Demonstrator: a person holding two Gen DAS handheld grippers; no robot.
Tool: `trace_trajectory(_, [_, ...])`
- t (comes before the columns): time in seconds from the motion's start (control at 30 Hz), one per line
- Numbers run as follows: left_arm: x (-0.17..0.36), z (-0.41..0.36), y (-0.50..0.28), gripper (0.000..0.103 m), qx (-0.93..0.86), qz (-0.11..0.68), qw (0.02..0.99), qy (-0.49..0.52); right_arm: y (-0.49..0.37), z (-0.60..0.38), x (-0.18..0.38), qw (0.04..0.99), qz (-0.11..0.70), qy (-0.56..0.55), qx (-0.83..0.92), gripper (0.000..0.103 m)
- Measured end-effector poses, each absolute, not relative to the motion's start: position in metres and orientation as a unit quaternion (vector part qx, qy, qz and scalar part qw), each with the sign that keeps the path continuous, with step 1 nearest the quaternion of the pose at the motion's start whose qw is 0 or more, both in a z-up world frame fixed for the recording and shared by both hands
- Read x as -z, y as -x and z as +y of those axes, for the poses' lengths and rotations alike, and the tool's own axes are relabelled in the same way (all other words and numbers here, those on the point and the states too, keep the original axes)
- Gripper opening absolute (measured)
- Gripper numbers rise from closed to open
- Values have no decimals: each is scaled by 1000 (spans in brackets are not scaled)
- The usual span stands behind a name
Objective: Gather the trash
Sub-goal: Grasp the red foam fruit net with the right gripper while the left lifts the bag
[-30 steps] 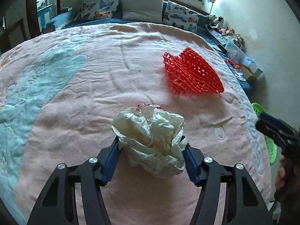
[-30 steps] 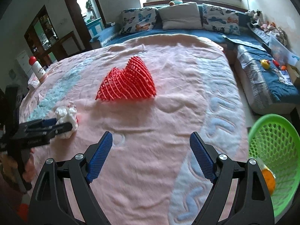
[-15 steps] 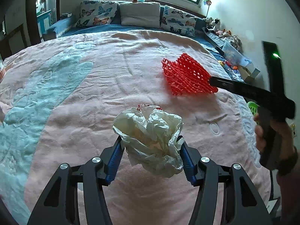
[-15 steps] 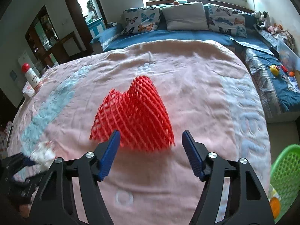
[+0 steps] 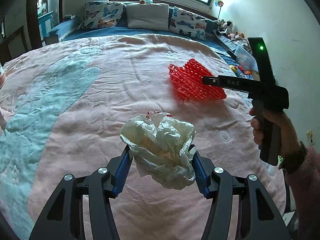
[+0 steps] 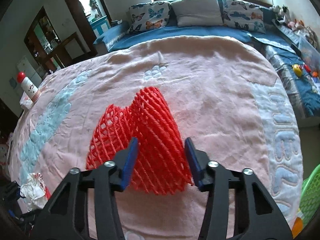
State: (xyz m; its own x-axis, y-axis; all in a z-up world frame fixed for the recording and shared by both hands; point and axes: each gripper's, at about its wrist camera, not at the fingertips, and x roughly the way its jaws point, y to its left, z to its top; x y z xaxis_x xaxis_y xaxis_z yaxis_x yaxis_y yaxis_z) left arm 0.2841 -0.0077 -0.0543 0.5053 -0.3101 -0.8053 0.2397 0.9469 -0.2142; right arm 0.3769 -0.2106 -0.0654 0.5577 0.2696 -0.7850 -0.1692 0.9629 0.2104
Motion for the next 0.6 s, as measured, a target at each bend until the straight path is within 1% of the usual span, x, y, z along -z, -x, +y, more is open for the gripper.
trace_trajectory(0.03, [54,-7,-283,55,158,471,867,37,-376,-210,65,881,453,-54,-125,43])
trace_trajectory(0.2, [52,-3,-281,55,154,471,867,49,-361,-209,60,886,444,-43,-124,29])
trace_trajectory(0.3, [53,-3,-279,55,153,471,867,51,-352,-207,56,889,439,-32,-124,24])
trace_trajectory(0.47, [50,-6,-274,55,158,470,867,56,-330,-209,46,896,427,-20,-120,21])
trace_trajectory(0.6, [45,-15,-268,55,166,464,869,47,-311,-214,36,901,418,-13,-118,20])
